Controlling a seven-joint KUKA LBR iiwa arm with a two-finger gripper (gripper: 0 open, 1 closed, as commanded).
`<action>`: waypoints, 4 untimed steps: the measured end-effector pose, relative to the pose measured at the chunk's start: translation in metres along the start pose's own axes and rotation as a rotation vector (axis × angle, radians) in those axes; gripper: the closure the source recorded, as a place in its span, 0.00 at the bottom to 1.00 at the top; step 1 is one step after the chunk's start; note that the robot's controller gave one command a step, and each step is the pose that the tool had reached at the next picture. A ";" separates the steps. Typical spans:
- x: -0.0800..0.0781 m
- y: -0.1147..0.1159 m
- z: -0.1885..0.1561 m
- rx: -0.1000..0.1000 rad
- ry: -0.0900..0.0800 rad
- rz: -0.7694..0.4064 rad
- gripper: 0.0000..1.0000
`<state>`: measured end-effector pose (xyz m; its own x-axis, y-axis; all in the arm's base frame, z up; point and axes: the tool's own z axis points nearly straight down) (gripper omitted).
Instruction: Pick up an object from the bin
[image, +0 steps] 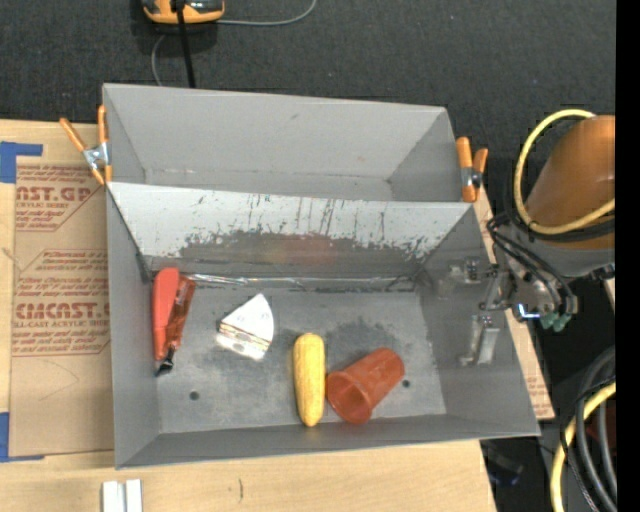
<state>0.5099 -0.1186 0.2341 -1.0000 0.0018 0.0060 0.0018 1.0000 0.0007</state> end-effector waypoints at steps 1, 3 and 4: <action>-0.002 0.001 -0.005 0.002 -0.008 -0.002 0.00; 0.016 0.075 0.076 0.001 -0.006 -0.191 0.00; 0.025 0.072 0.090 0.001 -0.011 -0.154 0.00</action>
Offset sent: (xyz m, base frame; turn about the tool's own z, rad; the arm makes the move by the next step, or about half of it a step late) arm -0.0311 0.0701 -0.1641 -0.1923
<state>0.4846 -0.0466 0.1447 -0.9884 -0.1516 -0.0046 -0.1516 0.9884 -0.0006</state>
